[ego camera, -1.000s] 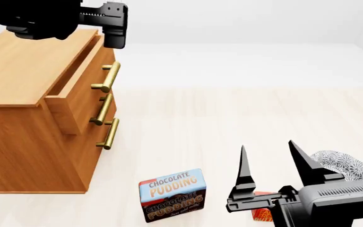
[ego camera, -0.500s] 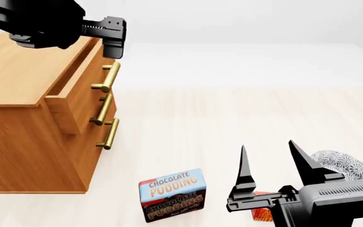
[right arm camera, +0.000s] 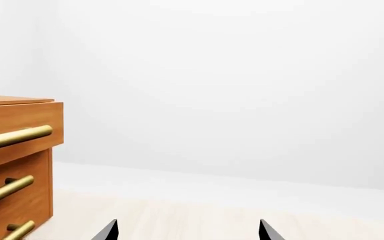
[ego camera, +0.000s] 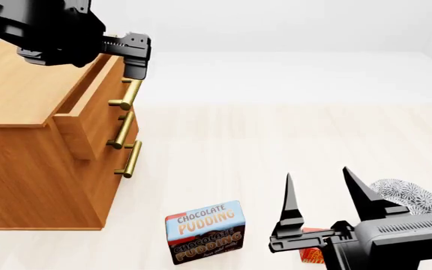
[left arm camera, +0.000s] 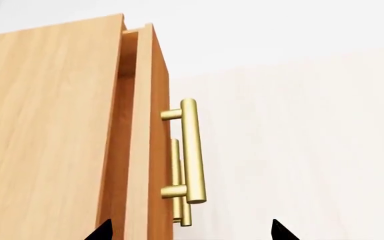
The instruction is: Put the butter at the back in the top drawer of the cabinet and close it.
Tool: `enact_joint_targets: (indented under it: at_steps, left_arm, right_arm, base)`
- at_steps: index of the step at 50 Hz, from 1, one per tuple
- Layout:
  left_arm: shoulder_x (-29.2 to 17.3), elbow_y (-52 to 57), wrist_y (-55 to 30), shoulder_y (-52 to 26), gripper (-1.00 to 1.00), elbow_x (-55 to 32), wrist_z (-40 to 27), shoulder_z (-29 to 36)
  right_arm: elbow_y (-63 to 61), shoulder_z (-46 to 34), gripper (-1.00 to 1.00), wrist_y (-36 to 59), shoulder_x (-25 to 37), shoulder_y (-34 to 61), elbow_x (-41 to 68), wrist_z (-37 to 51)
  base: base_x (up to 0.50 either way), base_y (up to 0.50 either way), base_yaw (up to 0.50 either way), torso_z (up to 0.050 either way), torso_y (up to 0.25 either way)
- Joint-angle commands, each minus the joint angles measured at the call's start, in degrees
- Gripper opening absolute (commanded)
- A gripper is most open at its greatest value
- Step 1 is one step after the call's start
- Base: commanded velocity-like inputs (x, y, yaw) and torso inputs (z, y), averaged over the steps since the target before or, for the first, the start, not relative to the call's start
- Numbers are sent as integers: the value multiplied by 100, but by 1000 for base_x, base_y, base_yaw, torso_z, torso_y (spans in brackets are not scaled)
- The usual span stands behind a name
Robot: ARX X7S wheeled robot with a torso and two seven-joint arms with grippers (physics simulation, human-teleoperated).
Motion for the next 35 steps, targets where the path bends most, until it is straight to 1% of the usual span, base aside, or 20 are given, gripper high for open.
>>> enact_joint_targets:
  at_steps: [1,10,35]
  left_arm:
    - [131,-214,92,8,100,281,422,211]
    - [215,-433,161,-6,100,481,735,368]
    - [357,-762,272,0,100,729,1126,597]
  right_arm:
    - [19,-25,100,-18,23,11,13,19]
    - [12,-33,100,-16,44,17,36,38]
    - [31,-57,100,-42,92,27,83,88]
  base:
    - [0,0,0,0,0]
    - [0,0,0,0,0]
    - [0,0,0,0,0]
